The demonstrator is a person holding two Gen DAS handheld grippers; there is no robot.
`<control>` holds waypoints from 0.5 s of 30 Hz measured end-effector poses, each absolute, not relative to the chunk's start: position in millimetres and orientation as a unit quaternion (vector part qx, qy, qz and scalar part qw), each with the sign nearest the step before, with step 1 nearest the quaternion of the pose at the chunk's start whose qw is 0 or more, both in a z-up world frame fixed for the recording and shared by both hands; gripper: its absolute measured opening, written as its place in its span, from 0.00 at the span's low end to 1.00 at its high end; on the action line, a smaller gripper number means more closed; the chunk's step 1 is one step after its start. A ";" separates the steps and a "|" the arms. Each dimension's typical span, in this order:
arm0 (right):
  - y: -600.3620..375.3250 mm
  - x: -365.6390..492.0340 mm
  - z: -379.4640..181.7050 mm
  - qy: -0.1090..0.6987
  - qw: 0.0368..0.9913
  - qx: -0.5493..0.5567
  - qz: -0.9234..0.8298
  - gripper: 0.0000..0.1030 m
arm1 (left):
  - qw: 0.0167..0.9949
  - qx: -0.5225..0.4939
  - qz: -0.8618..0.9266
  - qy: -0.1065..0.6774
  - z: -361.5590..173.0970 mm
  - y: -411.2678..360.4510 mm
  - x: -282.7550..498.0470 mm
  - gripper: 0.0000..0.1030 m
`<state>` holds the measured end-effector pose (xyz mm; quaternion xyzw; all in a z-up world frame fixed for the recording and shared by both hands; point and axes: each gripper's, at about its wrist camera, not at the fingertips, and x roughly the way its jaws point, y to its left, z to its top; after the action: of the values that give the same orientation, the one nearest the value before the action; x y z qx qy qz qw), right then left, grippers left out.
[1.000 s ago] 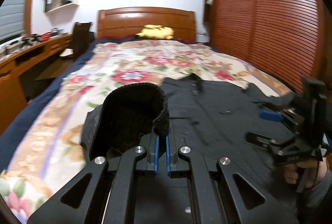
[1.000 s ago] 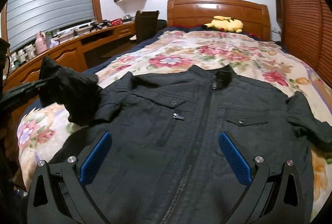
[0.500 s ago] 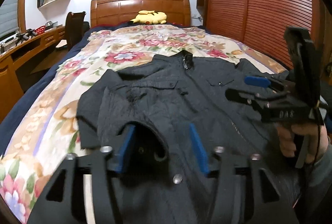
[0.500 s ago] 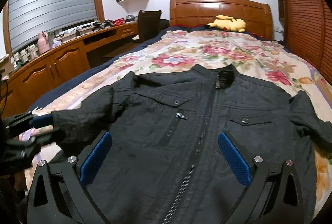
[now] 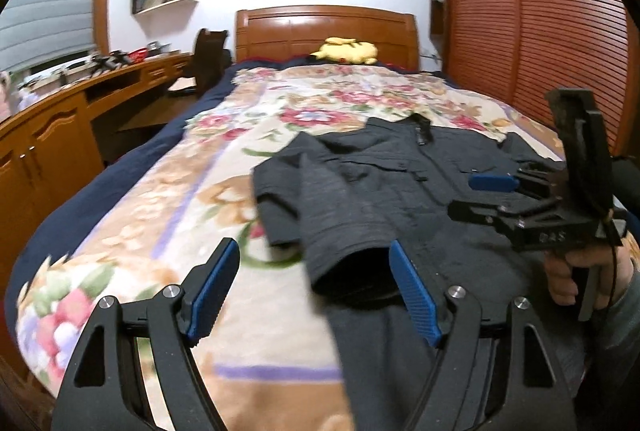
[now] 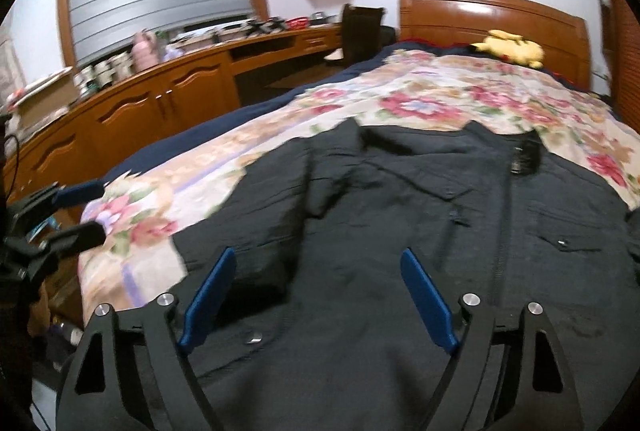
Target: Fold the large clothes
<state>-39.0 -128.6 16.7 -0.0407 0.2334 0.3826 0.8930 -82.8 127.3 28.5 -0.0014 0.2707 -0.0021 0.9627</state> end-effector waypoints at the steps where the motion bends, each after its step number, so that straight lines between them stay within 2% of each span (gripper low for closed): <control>1: -124.9 -40.3 16.8 0.234 0.888 -0.042 0.392 0.80 | 0.963 -0.003 0.002 0.271 28.2 131.3 -84.3 0.76; 5: -106.9 -51.1 13.1 0.235 0.872 -0.063 0.425 0.74 | 0.963 -0.006 0.018 0.270 26.2 143.3 -91.9 0.76; 9: -91.7 -50.6 4.6 0.241 0.863 -0.099 0.433 0.62 | 0.963 -0.006 0.025 0.269 23.7 148.3 -97.9 0.76; 10: -88.2 -49.3 2.1 0.245 0.863 -0.109 0.429 0.53 | 0.963 -0.006 0.025 0.269 23.2 148.8 -98.8 0.76; 11: -87.1 -47.5 -0.5 0.248 0.861 -0.113 0.429 0.48 | 0.963 -0.006 0.027 0.269 22.5 149.2 -100.3 0.76; 13: -87.4 -41.5 -4.8 0.258 0.859 -0.112 0.428 0.23 | 0.963 -0.005 0.030 0.269 21.6 149.1 -101.7 0.76; 14: -88.6 -37.4 -6.4 0.264 0.857 -0.109 0.429 0.17 | 0.963 -0.004 0.030 0.268 21.7 150.0 -102.8 0.76; 15: -89.5 -34.3 -6.5 0.267 0.857 -0.104 0.429 0.08 | 0.963 -0.004 0.031 0.268 21.4 149.5 -104.0 0.76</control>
<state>-34.4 -89.5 -6.5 -0.1044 0.2670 0.4289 0.8567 -104.0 149.5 21.4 -0.0039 0.2679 0.0314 0.9629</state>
